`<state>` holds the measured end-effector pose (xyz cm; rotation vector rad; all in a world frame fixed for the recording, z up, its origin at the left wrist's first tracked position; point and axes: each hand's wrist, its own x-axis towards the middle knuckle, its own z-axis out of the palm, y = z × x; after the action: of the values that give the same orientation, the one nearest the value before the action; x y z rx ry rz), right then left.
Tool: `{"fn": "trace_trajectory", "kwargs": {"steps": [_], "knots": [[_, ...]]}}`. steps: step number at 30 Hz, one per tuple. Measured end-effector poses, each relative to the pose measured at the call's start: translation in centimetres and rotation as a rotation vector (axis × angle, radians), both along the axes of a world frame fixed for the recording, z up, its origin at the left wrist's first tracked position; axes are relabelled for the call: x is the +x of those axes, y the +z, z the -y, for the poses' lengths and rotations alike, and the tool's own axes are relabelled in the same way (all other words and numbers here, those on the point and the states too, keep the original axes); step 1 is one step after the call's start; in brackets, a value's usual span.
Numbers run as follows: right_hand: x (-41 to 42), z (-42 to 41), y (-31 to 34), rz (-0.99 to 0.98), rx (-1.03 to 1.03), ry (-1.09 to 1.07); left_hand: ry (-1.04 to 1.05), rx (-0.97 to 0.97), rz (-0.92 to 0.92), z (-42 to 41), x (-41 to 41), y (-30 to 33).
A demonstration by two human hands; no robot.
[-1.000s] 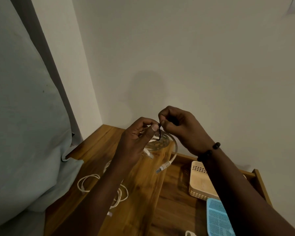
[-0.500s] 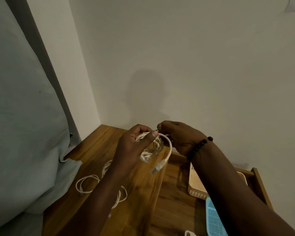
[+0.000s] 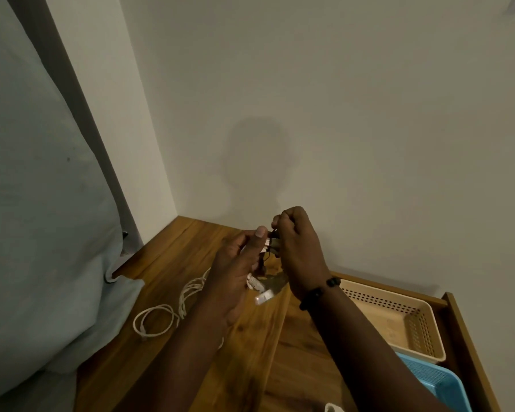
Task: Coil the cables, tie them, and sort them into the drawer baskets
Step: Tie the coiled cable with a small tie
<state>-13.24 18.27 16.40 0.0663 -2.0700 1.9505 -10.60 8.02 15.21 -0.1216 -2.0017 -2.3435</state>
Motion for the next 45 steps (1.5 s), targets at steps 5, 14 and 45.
{"fn": "trace_trajectory", "kwargs": {"steps": [5, 14, 45], "knots": [[0.1, 0.7, -0.7, -0.038, 0.006, -0.1, 0.32, -0.771, -0.484, -0.3, -0.9, -1.0], [0.2, 0.2, 0.1, -0.046, -0.015, -0.034, 0.31, -0.718, -0.514, -0.8, -1.3, -0.6], [1.2, -4.3, -0.5, -0.257, 0.508, 0.182, 0.072, -0.554, -0.505, 0.9, -1.2, 0.0]]}}
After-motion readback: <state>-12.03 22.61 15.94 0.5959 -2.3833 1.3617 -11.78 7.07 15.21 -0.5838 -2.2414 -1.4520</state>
